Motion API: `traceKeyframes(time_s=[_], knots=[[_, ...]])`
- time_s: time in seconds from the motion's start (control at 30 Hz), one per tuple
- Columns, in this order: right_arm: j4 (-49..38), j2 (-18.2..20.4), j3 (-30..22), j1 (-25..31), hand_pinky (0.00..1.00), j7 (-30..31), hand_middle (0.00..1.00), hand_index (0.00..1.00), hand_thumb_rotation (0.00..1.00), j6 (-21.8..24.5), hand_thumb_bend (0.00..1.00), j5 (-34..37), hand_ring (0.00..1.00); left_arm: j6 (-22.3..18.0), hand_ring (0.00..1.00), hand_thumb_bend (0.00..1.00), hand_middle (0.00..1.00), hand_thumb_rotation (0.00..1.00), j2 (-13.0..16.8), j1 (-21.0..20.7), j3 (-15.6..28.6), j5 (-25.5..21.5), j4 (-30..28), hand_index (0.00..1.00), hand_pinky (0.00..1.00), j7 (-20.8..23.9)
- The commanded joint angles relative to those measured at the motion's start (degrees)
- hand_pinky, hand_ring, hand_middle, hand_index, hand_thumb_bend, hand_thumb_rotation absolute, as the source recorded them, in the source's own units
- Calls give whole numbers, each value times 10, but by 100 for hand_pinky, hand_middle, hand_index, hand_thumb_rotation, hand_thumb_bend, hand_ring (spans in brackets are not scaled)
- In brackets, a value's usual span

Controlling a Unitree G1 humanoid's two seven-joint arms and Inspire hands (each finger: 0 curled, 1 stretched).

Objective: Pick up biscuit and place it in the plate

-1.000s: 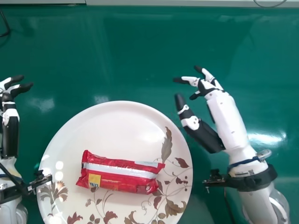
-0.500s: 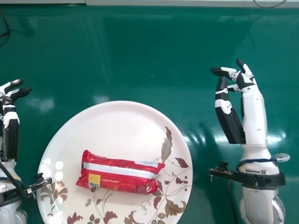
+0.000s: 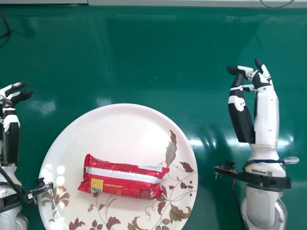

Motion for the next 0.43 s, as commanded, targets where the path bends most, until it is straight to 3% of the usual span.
traceKeyframes(time_s=[0.0,0.13,0.4], knots=[[4,3,-4,1,52,-8,69,69,71,3,48,1,64,-6,72,10,69,32,-12,10,-7,-3,6,77,85,5],[8,1,-10,-3,54,-9,70,70,69,5,48,10,65,-18,72,10,71,28,-17,4,-9,-4,18,77,83,9],[18,-8,-29,-20,57,-4,72,71,70,8,50,22,68,-41,73,11,73,35,-30,-15,-19,11,49,76,82,25]])
